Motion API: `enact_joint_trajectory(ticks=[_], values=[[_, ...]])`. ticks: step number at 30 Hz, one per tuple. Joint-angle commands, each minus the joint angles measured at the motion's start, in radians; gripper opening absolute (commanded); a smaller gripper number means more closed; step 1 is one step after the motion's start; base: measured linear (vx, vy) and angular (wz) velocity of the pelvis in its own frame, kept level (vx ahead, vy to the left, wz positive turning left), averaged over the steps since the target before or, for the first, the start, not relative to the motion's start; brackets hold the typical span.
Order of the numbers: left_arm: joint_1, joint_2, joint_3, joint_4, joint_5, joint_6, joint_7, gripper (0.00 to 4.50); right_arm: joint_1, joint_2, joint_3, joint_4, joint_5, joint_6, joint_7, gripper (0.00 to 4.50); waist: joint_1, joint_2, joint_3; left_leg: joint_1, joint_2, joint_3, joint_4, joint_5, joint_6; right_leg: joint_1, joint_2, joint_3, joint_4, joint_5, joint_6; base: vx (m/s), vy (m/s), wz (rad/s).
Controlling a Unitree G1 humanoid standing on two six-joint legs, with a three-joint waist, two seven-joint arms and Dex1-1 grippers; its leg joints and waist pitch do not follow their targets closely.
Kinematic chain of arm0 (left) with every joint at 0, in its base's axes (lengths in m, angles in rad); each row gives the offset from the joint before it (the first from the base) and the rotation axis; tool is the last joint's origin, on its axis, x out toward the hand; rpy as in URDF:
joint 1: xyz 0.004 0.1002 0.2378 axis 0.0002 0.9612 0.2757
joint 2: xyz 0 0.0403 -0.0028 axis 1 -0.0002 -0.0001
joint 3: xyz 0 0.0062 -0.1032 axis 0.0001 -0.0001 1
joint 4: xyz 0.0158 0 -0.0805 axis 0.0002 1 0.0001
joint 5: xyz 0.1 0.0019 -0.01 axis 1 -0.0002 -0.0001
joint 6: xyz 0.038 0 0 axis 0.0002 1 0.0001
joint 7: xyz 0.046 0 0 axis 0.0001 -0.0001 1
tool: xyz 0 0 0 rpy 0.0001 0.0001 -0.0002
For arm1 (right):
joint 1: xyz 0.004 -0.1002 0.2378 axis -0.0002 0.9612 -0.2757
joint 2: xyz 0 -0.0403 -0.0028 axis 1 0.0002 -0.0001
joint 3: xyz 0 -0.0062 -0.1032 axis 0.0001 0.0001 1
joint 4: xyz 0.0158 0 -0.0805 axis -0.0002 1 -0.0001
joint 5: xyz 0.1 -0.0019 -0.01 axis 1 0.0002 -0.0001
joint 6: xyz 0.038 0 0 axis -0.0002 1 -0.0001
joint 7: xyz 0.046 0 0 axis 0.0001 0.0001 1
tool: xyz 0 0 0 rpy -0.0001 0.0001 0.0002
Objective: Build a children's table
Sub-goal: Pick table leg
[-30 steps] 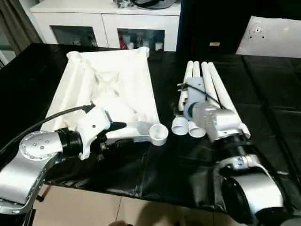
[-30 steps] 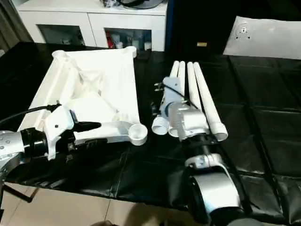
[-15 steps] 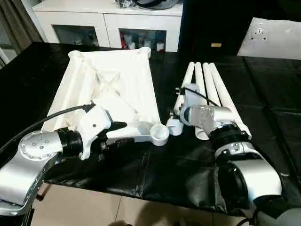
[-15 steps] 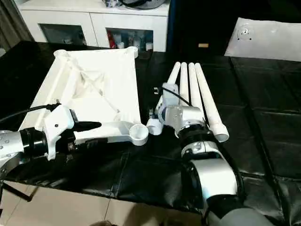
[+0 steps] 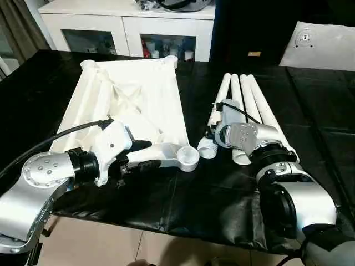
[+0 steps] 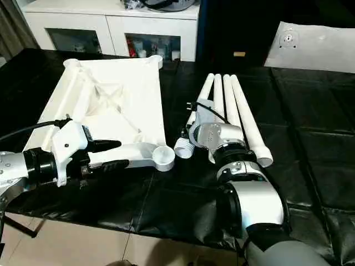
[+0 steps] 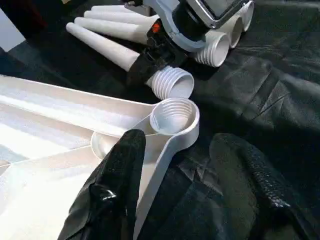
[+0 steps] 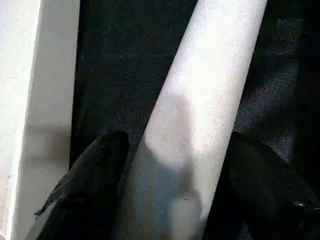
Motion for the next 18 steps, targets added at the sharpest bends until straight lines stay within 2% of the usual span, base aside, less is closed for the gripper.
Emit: enact_joint_trajectory(ticks=[1,5,6,7,12,13,15,18], values=[[-0.011,0.008,-0.003,-0.002,-0.003,0.004,0.010,2.42,-0.010,-0.011,-0.006,0.027,0.000,-0.020,-0.017,2.85,0.004,0.003,-0.067,-0.003,0.073,-0.008,-0.075,-0.037,0.017,0.052,-0.079,0.037,-0.052,-0.018,-0.322,0.000,0.000,0.00],[-0.010,0.009,-0.011,-0.004,0.002,0.002,0.019,2.42,-0.012,-0.013,-0.010,0.037,-0.005,-0.036,-0.018,2.51,0.006,0.003,-0.067,-0.002,0.074,-0.003,-0.075,-0.041,0.015,0.050,-0.077,0.037,-0.052,-0.022,-0.318,0.000,0.000,0.00],[-0.011,0.006,-0.011,-0.005,0.001,0.004,0.022,2.42,-0.012,-0.013,-0.011,0.039,-0.005,-0.038,-0.016,2.46,0.006,0.006,-0.068,-0.002,0.076,0.000,-0.075,-0.042,0.013,0.050,-0.077,0.036,-0.051,-0.024,-0.316,0.000,0.000,0.00],[-0.013,0.003,-0.012,-0.006,-0.001,0.006,0.024,2.42,-0.013,-0.013,-0.013,0.041,-0.005,-0.040,-0.016,2.38,0.005,0.004,-0.068,-0.002,0.077,0.003,-0.075,-0.041,0.012,0.050,-0.077,0.037,-0.052,-0.022,-0.316,0.000,0.000,0.00],[-0.016,0.002,-0.019,-0.003,0.005,0.002,0.029,2.42,-0.016,-0.012,-0.025,0.051,0.003,-0.051,-0.020,2.10,0.008,0.004,-0.069,-0.001,0.077,0.005,-0.075,-0.031,0.013,0.048,-0.077,0.036,-0.051,-0.014,-0.313,0.000,0.000,0.00],[-0.016,0.001,-0.023,-0.003,0.008,0.001,0.034,2.42,0.002,-0.009,0.002,0.027,-0.017,-0.112,0.006,2.10,0.009,0.005,-0.069,-0.001,0.078,0.006,-0.075,-0.039,0.010,0.047,-0.077,0.036,-0.051,-0.019,-0.312,0.000,0.000,0.00],[-0.018,-0.004,-0.026,-0.006,0.007,0.003,0.041,2.42,0.005,-0.006,-0.028,0.021,0.011,-0.103,-0.004,2.02,0.010,0.004,-0.068,-0.001,0.078,0.007,-0.075,-0.037,0.011,0.048,-0.077,0.037,-0.052,-0.016,-0.311,0.000,0.000,0.00],[-0.017,-0.011,-0.026,-0.007,0.005,0.001,0.049,2.42,0.010,-0.004,-0.038,0.008,0.020,-0.119,-0.007,1.97,0.013,0.004,-0.069,0.000,0.078,0.008,-0.074,-0.030,0.012,0.048,-0.076,0.036,-0.051,-0.001,-0.311,0.000,0.000,0.00]])
